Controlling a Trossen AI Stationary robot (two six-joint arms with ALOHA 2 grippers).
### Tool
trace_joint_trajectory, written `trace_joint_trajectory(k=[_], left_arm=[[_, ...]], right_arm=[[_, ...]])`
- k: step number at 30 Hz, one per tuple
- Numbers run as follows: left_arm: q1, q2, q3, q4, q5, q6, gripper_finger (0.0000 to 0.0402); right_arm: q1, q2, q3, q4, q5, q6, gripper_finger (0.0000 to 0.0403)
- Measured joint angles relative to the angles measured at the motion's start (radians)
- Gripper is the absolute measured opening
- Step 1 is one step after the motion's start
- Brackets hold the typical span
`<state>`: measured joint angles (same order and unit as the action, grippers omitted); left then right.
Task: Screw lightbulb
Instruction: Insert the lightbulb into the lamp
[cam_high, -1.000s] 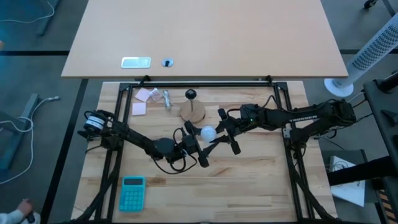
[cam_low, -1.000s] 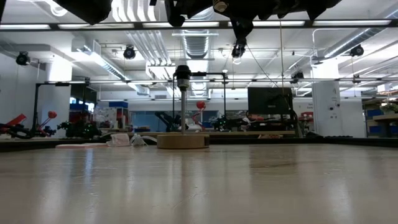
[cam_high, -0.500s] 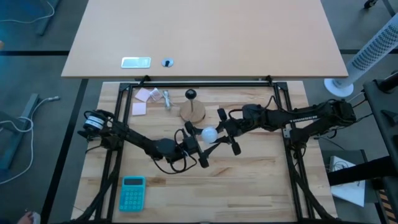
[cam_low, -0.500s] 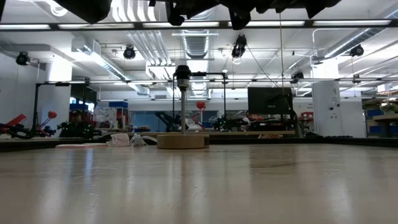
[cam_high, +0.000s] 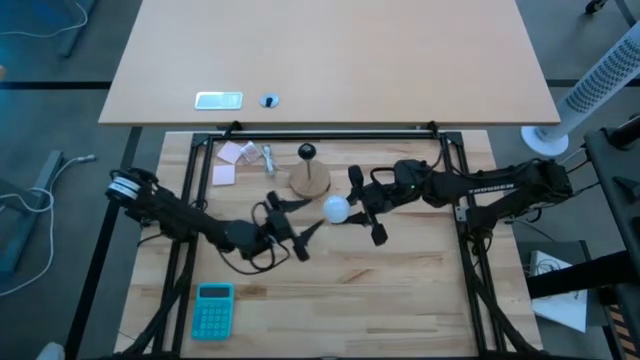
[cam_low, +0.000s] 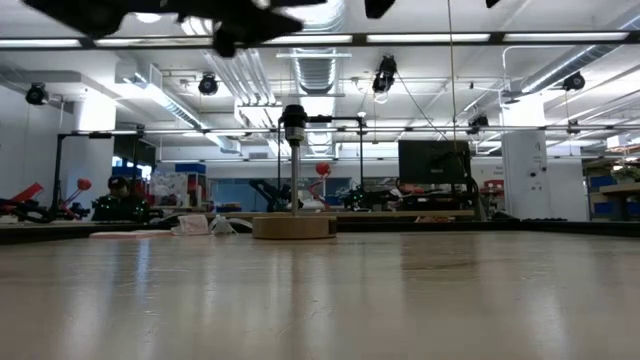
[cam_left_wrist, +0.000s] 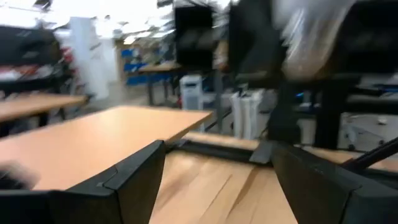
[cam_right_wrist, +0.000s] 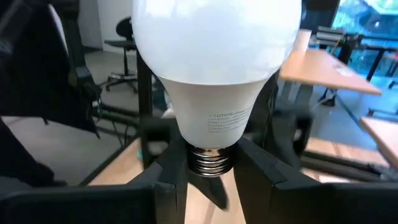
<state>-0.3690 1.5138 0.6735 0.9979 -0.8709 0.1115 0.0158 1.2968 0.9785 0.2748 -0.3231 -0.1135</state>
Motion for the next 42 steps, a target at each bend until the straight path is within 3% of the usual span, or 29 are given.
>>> trace_joint_trajectory(k=[7, 12, 15, 19, 21, 28, 32, 42], left_arm=[[-0.041, -0.143, -0.15, -0.031, -0.235, -0.05, 0.0286], [0.056, -0.236, -0.227, -0.234, -0.238, -0.238, 0.0286], [0.152, -0.243, -0.273, -0.316, -0.135, -0.339, 0.0286], [0.279, -0.214, -0.307, -0.276, 0.127, -0.357, 0.0286], [0.329, -0.186, -0.308, -0.268, 0.199, -0.355, 0.0286], [0.435, -0.089, -0.309, -0.091, 0.247, -0.274, 0.0286], [0.49, -0.02, -0.3, 0.033, 0.342, -0.261, 0.0286], [0.595, 0.217, -0.141, 0.043, 0.359, -0.239, 0.0286]], right_arm=[[-0.046, 0.0, 0.054, 0.001, 0.008, 0.069, 0.0089], [-0.086, 0.0, 0.073, 0.0, 0.011, 0.113, 0.0089], [-0.094, 0.0, 0.085, 0.0, 0.003, 0.093, 0.0089], [-0.104, 0.0, 0.088, -0.001, 0.0, 0.028, 0.0089], [-0.109, 0.0, 0.088, 0.0, 0.0, 0.008, 0.0089], [-0.108, -0.041, 0.089, -0.064, -0.028, -0.012, 0.0089], [-0.108, -0.091, 0.083, -0.115, -0.026, -0.011, 0.0089], [-0.101, -0.167, 0.071, -0.21, -0.025, 0.026, 0.0089]])
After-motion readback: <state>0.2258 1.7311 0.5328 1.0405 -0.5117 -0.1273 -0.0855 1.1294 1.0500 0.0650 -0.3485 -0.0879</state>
